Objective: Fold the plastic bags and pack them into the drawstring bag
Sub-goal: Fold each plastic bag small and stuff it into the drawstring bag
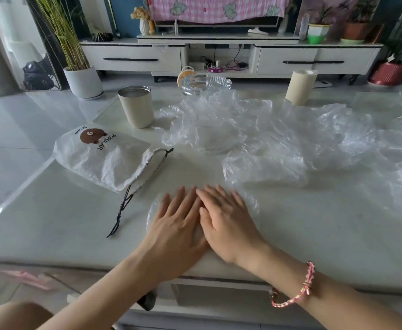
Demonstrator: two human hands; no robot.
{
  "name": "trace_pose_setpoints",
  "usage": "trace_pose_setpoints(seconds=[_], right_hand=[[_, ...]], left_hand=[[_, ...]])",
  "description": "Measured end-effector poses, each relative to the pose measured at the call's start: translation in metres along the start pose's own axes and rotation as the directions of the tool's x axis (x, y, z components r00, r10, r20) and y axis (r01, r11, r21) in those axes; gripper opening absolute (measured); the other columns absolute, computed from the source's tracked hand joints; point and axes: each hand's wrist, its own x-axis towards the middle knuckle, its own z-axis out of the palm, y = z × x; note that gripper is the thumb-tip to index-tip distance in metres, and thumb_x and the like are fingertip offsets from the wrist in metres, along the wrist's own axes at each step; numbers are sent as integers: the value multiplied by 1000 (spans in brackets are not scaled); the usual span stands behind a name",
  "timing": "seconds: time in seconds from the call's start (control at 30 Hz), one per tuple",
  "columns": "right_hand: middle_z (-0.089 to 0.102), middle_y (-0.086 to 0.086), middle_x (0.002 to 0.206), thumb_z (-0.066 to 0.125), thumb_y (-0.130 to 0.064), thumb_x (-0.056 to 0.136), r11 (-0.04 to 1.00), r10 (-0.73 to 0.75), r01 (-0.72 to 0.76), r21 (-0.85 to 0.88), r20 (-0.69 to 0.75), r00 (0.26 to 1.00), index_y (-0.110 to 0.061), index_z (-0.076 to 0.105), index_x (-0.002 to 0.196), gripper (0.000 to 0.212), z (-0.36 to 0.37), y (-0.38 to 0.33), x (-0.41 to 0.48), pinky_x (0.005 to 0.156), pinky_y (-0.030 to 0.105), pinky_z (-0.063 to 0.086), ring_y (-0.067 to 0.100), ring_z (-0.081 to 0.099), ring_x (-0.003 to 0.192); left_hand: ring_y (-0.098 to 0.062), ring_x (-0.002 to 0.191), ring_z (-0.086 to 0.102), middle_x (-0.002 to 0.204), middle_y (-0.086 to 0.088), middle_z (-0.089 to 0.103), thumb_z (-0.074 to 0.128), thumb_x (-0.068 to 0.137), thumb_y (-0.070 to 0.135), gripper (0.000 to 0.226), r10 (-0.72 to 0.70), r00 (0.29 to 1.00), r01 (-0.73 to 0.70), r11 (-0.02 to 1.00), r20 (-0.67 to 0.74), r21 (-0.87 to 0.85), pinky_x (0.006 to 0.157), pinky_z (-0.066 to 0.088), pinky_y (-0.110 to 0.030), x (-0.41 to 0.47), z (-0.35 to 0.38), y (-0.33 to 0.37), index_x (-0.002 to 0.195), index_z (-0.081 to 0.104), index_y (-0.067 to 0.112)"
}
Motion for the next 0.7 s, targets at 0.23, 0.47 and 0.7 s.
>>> trace_pose_setpoints(seconds=[0.23,0.47,0.7], right_hand=[[-31,-12,149,-31,-69,61,961,-43,113,-251,266,963,-32,-25,139,87,-22,46,-22,107,28,-25,5,-32,136],[8,-1,157,12,-64,91,983,-175,176,-48,15,984,-20,18,149,73,-29,46,-29,114,21,-4,7,-3,143],[42,-18,130,47,-57,80,966,-248,243,92,55,967,-31,49,103,34,-36,48,-53,97,-1,13,-5,35,117]], left_hand=[[-18,141,-23,152,5,-18,-12,56,94,108,-85,994,92,992,73,-87,111,-20,-28,-13,-11,-8,143,-13,30],[-16,138,-31,149,1,-31,-23,45,93,108,-131,985,139,988,115,-67,110,-22,-26,-9,-16,-11,133,-33,30],[-2,93,57,104,13,60,38,91,60,47,43,974,-138,891,-221,-433,73,42,-9,-19,-26,-24,93,67,23]])
